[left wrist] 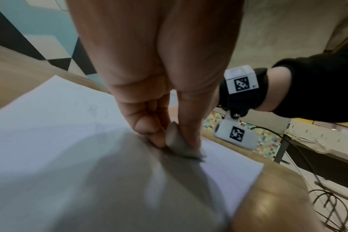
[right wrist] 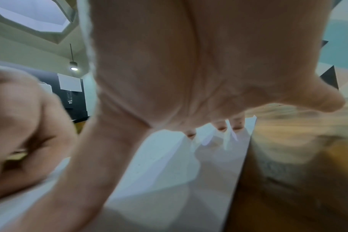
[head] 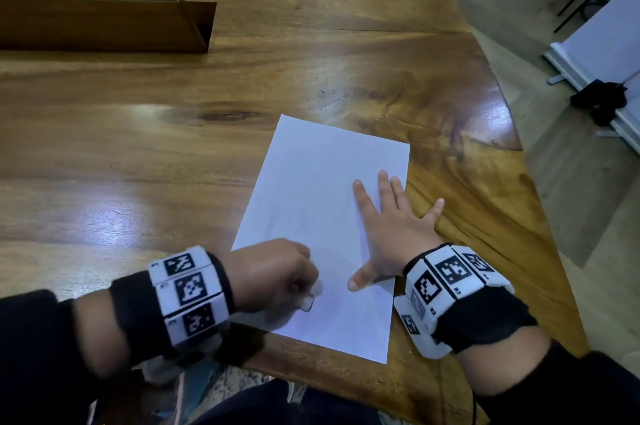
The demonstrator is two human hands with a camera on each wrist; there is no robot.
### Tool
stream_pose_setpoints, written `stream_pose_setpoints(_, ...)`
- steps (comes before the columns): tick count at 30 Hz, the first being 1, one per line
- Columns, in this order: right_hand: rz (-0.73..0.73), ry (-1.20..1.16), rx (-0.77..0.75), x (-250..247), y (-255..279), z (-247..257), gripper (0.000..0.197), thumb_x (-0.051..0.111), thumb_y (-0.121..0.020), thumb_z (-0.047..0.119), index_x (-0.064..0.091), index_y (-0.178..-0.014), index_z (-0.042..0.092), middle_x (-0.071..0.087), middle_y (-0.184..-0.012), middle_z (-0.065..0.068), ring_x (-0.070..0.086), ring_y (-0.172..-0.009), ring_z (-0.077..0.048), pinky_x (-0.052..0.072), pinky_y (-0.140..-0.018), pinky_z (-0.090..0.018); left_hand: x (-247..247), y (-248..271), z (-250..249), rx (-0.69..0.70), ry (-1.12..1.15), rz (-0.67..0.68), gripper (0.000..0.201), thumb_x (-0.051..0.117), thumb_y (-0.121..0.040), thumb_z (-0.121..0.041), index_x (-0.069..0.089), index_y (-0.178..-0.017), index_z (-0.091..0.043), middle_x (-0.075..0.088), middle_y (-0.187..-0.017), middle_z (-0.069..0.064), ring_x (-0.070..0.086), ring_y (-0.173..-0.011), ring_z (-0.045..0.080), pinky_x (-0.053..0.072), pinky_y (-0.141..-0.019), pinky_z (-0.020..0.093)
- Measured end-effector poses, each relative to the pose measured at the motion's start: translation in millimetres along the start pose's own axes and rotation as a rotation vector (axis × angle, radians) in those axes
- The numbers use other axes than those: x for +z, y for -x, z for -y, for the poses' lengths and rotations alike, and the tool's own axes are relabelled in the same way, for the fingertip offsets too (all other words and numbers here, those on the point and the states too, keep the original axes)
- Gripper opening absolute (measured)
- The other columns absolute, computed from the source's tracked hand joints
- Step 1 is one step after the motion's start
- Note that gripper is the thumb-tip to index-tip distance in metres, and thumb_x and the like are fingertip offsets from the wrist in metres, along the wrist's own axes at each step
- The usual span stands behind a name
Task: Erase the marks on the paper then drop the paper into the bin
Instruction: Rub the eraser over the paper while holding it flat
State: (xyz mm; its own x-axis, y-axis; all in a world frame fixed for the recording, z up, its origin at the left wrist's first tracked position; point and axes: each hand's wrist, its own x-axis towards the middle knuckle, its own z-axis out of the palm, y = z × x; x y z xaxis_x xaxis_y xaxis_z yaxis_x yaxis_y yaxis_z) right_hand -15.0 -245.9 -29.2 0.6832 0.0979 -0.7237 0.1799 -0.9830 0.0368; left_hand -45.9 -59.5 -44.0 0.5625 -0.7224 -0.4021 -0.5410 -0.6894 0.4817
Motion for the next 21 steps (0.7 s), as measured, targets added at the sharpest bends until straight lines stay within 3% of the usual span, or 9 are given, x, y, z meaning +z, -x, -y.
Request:
stream_pose_setpoints(2, 0.002, 0.011, 0.008, -1, -1, 1, 0.146, 0.075, -0.055, 0.07, -0.036, -0.14, 0.027, -0.042, -0.148, -0.011, -0.033, -0.14, -0.028, -0.003, -0.097, -0.08, -22, -13, -3, -0.066, 0.026, -0.031, 0.01, 0.059, -0.079, -0.017, 0.064, -0.081, -0.009, 0.056, -0.085, 0.007, 0.056, -0.085, 0.024, 0.043, -0.076, 0.029)
stream_pose_setpoints(6, 0.017, 0.023, 0.02, -2, -2, 3, 0.147, 0.074, -0.055, 0.071, -0.038, -0.139, 0.027, -0.043, -0.147, -0.011, -0.034, -0.139, -0.028, -0.004, -0.097, -0.08, -36, -33, 2, -0.179, 0.095, -0.292, 0.009, 0.055, -0.082, -0.015, 0.055, -0.075, -0.009, 0.044, -0.077, 0.001, 0.053, -0.074, 0.028, 0.037, -0.063, 0.03)
stream_pose_setpoints(8, 0.025, 0.02, 0.018, -2, -2, 2, 0.146, 0.074, -0.055, 0.071, -0.038, -0.139, 0.027, -0.044, -0.147, -0.01, -0.034, -0.139, -0.027, -0.004, -0.097, -0.08, -23, -28, 0, -0.22, 0.165, -0.202, 0.012, 0.053, -0.083, -0.014, 0.056, -0.084, -0.002, 0.043, -0.071, -0.001, 0.047, -0.064, 0.02, 0.032, -0.056, 0.028)
stream_pose_setpoints(10, 0.028, 0.012, 0.013, -2, -2, 1, 0.147, 0.075, -0.056, 0.07, -0.038, -0.139, 0.028, -0.045, -0.146, -0.01, -0.035, -0.139, -0.027, -0.005, -0.097, -0.079, -14, -10, 1, -0.195, -0.001, -0.044, 0.024, 0.052, -0.083, -0.015, 0.055, -0.098, 0.004, 0.044, -0.066, -0.007, 0.046, -0.059, 0.01, 0.036, -0.054, 0.023)
stream_pose_setpoints(12, 0.026, 0.003, 0.007, -1, -1, 0, 0.147, 0.075, -0.055, 0.07, -0.038, -0.139, 0.028, -0.045, -0.146, -0.01, -0.035, -0.138, -0.027, -0.007, -0.097, -0.078, -4, 1, 4, -0.139, 0.028, 0.072, 0.025, 0.055, -0.083, -0.015, 0.057, -0.098, 0.005, 0.048, -0.066, -0.009, 0.057, -0.069, 0.016, 0.046, -0.062, 0.029)
stream_pose_setpoints(14, 0.009, -0.001, -0.004, -1, -1, 0, 0.147, 0.075, -0.055, 0.07, -0.037, -0.139, 0.028, -0.044, -0.147, -0.01, -0.035, -0.139, -0.027, -0.009, -0.097, -0.078, -10, 5, 9, -0.147, 0.23, 0.078, 0.02, 0.063, -0.079, -0.02, 0.064, -0.089, -0.003, 0.052, -0.073, -0.007, 0.06, -0.082, 0.019, 0.048, -0.075, 0.032)
stream_pose_setpoints(17, -0.01, 0.0, -0.014, 0, 0, -2, 0.147, 0.075, -0.054, 0.071, -0.036, -0.14, 0.028, -0.044, -0.147, -0.01, -0.035, -0.139, -0.026, -0.01, -0.099, -0.076, -28, 6, 24, -0.188, 0.355, -0.174, 0.025, 0.068, -0.068, -0.043, 0.064, -0.077, -0.019, 0.057, -0.074, -0.01, 0.055, -0.072, 0.007, 0.044, -0.071, 0.026)
stream_pose_setpoints(19, -0.018, 0.007, -0.018, 1, 0, -2, 0.146, 0.074, -0.054, 0.071, -0.036, -0.14, 0.028, -0.043, -0.147, -0.01, -0.034, -0.139, -0.026, -0.01, -0.101, -0.074, -38, 6, 29, -0.182, 0.448, -0.377, 0.037, 0.058, -0.059, -0.055, 0.061, -0.079, -0.023, 0.063, -0.077, -0.01, 0.057, -0.08, 0.011, 0.043, -0.075, 0.024)
stream_pose_setpoints(21, -0.022, 0.006, -0.019, 1, 0, -2, 0.147, 0.074, -0.055, 0.071, -0.037, -0.14, 0.027, -0.044, -0.147, -0.01, -0.035, -0.139, -0.027, -0.011, -0.103, -0.072, -37, 7, 38, -0.19, 0.484, -0.448, 0.039, 0.054, -0.057, -0.057, 0.06, -0.08, -0.026, 0.068, -0.086, -0.005, 0.058, -0.088, 0.01, 0.04, -0.085, 0.025)
